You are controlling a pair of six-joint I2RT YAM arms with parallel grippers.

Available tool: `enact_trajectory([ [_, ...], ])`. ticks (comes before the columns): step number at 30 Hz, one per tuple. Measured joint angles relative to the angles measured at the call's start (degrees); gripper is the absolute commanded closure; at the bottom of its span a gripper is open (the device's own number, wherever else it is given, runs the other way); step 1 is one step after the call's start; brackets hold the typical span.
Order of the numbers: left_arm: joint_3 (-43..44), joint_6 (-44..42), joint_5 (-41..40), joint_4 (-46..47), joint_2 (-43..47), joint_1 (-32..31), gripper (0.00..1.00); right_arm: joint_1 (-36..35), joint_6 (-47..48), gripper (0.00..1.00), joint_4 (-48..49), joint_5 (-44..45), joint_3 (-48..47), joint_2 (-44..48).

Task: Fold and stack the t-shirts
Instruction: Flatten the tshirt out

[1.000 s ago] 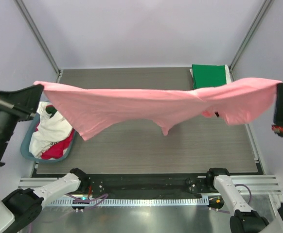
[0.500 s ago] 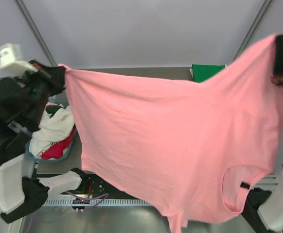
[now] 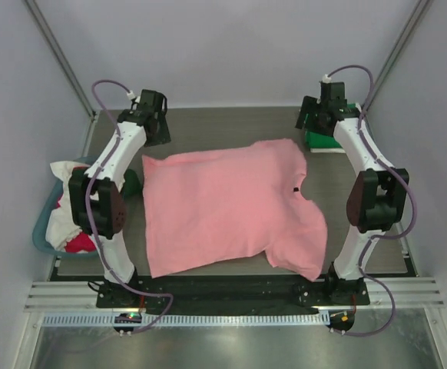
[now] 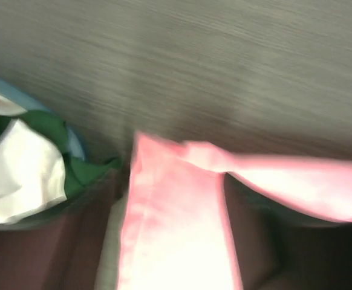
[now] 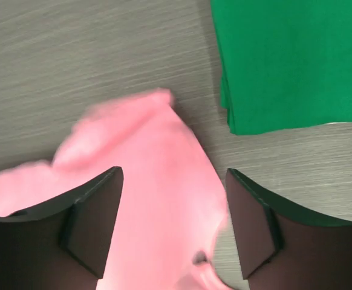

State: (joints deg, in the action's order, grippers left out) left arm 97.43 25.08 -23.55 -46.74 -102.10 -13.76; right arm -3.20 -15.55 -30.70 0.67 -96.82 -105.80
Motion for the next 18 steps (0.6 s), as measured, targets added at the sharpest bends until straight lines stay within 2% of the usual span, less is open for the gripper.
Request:
enact_trajectory([
  [4,7.82,-0.57,3.72,-2.45,-12.11,1.7,0.15,-0.46,-0.33,0.21,0.35,0.85,0.33,0.11],
  [6,8.59,-0.52,5.4,-2.58,-14.1,1.51,0.14,-0.87,-0.52,0.21,2.78,1.09,1.53,2.36],
  [13,-1.86,0.83,9.14,-1.22,-6.27,-0.02,0.15,-5.64,-3.04,0.21,10.71,-2.71,13.66,12.46],
  [18,-7.89,2.89,9.94,-0.22,-2.8,-0.9,0.16,-9.31,-6.14,0.22,13.14,-8.11,15.54,8.04],
])
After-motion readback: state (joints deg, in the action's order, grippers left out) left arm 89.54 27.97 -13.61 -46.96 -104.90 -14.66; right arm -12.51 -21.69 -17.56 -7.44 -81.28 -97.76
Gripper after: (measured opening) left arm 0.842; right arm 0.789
